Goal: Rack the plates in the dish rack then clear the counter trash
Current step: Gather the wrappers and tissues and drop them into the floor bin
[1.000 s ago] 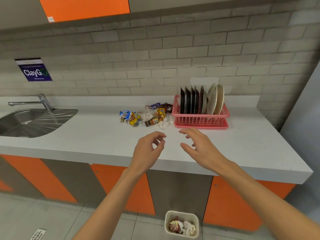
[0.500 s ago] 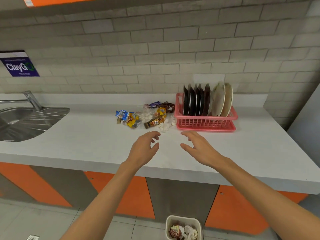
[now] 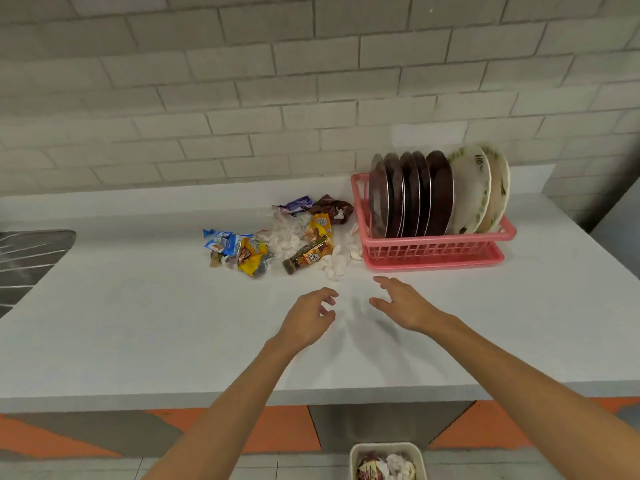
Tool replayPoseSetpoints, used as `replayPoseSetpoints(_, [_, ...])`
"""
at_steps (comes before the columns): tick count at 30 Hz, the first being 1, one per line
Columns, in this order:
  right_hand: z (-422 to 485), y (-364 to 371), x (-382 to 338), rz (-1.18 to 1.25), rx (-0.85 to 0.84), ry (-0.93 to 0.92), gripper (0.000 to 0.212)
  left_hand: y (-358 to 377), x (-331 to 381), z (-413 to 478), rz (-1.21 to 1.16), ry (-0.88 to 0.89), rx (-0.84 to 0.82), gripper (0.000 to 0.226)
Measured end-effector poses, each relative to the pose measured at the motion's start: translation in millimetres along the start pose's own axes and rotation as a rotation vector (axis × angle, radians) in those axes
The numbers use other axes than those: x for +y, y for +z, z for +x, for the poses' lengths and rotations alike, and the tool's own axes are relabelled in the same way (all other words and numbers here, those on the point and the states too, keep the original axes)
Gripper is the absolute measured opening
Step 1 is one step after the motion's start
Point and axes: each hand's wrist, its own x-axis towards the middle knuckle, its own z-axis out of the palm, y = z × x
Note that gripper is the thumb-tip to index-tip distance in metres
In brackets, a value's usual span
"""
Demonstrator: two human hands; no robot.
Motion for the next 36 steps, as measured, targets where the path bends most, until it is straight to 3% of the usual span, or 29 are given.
replayPoseSetpoints(8, [45.9, 19.5, 10.0, 0.04, -0.063, 0.139, 0.069, 5.2, -26.2, 93.8, 0.271, 0.131, -0.079, 0.043])
replayPoseSetpoints(15, [55.8, 53.2, 20.4, -0.256, -0.119, 0.198, 0.068, 25.4, -38.5, 139.1, 0.527, 0.086, -0.274, 0.063])
replayPoseSetpoints(24, [60.3, 58.2, 25.3, -0.3, -0.031, 0.179, 0.064, 29.1, -74.2, 128.6, 0.198, 0.284, -0.099, 0.031])
replayPoseSetpoints(32, [75.6, 41.7, 22.5, 0.023, 0.077, 0.132, 0.052, 20.2, -54.6, 96.9, -0.463, 0.008, 0.094, 0.027])
replayPoseSetpoints(36, [82.3, 48.5, 13.1, 0.137, 0.098, 0.066, 0.051, 14.9, -65.4, 96.9, -0.562, -0.088, 0.128, 0.031])
